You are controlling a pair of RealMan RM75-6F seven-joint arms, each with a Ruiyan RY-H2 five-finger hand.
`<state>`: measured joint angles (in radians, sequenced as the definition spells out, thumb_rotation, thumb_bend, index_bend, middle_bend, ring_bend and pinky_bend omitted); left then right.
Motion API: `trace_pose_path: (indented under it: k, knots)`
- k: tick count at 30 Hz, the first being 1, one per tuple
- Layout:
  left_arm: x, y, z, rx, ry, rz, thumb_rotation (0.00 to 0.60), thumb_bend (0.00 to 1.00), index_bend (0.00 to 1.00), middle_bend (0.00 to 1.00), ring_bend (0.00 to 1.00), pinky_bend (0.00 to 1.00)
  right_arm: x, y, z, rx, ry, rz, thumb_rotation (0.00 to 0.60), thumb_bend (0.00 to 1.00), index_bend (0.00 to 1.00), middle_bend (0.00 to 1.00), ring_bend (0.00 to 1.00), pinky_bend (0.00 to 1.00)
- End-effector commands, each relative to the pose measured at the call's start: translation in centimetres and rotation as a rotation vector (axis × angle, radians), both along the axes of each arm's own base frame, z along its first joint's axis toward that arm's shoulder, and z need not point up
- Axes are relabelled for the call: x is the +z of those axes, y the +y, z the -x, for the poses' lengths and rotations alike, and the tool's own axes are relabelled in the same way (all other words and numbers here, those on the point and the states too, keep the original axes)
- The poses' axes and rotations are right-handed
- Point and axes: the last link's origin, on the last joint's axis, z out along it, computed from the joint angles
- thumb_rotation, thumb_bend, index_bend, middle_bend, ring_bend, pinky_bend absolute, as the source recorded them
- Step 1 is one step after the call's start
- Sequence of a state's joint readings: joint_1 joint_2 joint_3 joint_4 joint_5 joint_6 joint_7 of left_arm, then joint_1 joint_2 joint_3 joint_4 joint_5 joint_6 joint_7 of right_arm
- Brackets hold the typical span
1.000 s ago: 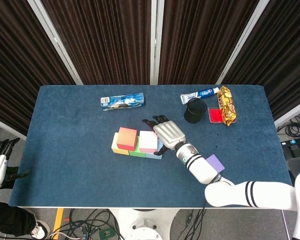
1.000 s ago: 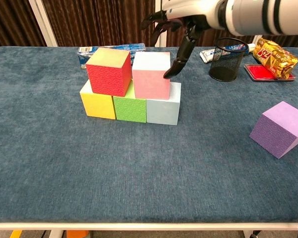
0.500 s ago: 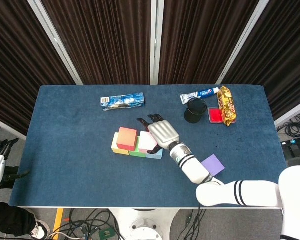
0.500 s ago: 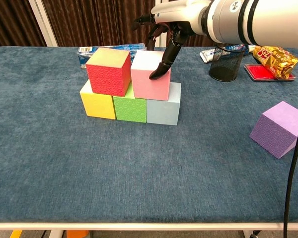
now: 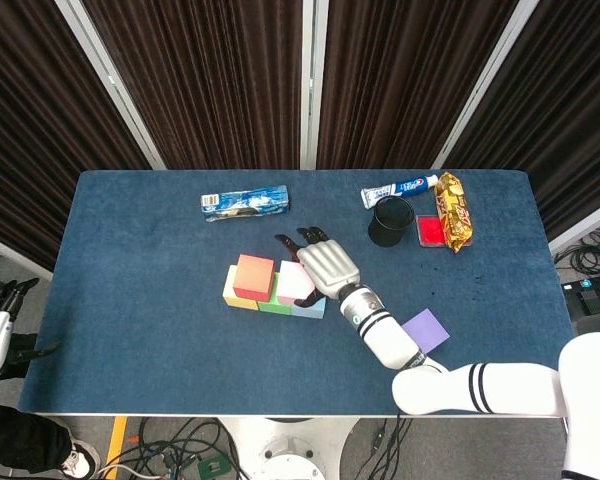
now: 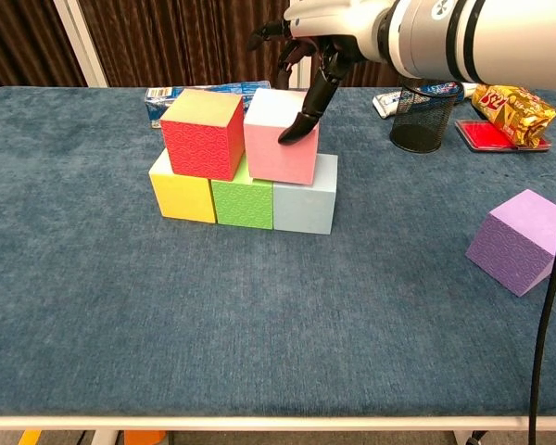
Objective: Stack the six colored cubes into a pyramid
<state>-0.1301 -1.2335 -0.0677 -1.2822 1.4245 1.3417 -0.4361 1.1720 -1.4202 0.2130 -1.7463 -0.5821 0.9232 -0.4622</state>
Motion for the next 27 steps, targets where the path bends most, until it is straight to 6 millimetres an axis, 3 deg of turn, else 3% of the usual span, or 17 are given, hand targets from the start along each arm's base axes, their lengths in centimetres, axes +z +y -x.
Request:
trace_pose_path:
  k: [1,27]
  knots:
    - [0.02,-0.02,-0.01,-0.001,0.0,0.0,0.6,0.0,0.11,0.11,0.0,0.14,-0.21,-0.02,-0.02,-0.004,0.0,0.001,0.6,0.1,0.0,0.53,0.01,0.0]
    - [0.02,-0.19,0.31,0.003,0.005,0.007,0.6,0.0,0.11,0.11,0.0,0.14,-1.18,-0.2,-0.48,-0.019,-0.012,-0.004,0.6,0.1,0.0,0.53,0.01,0.0]
